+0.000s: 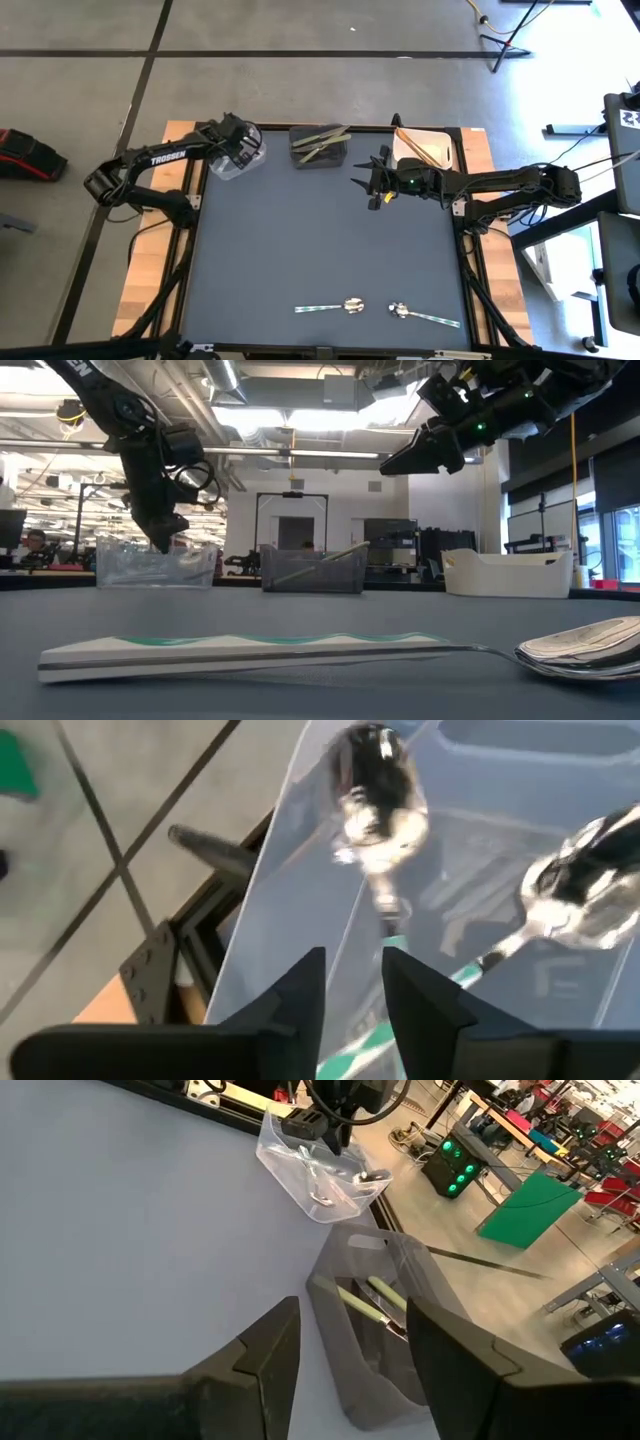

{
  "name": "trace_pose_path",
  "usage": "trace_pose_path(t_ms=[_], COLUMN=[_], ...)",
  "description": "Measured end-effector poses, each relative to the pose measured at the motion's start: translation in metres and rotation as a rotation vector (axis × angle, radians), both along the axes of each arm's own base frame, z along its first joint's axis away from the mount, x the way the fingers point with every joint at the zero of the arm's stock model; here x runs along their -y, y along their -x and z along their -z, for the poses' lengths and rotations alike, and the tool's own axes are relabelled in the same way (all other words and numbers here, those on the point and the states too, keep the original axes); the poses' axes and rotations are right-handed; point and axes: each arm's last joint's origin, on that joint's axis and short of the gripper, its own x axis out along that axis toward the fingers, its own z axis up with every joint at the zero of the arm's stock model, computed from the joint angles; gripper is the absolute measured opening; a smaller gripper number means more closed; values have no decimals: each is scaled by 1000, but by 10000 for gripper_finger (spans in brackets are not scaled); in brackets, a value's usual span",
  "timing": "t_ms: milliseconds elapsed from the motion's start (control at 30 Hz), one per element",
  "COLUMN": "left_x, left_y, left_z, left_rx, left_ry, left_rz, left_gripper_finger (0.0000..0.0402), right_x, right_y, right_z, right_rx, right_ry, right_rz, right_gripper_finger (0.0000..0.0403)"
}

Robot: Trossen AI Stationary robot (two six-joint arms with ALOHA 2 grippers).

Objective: Sort silverware by color (type)
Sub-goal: Put the left green patterned spoon into the transparent bin

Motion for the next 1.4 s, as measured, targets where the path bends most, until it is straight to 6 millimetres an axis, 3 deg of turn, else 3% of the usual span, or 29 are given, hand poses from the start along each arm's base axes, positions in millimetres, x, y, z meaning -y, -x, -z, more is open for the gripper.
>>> trace_pose_path(t_ms=[167, 300, 467, 600, 767, 1000, 1167, 1400], left_x=[1, 17, 61, 109, 171, 240, 282, 356], left_y=[-8, -31, -71, -100, -125, -148, -162, -202], left_z=[-16, -37, -54, -58, -49, -21, -2, 8], left_rx=[40, 223, 534, 623, 600, 658, 674, 686], left_ry=[13, 65, 212, 285, 258, 304, 359, 396], left_rz=[31, 236, 664, 897, 960, 977, 897, 930], left_gripper_finger=[107, 105, 104, 104, 104, 104, 104, 104], right_x=[0, 0, -1, -8, -32, -67, -95, -139], right_y=[0, 0, 0, -1, -2, 1, 8, 29], right_z=[0, 0, 0, 0, 3, 6, 8, 9], right_rx=[0, 1, 5, 3, -32, -75, -111, -163], right_ry=[0, 0, -11, -38, -44, -43, -81, -161], right_rz=[0, -1, -27, -101, -236, -341, -404, -539], right_gripper_finger=[175, 175, 175, 175, 175, 175, 175, 175])
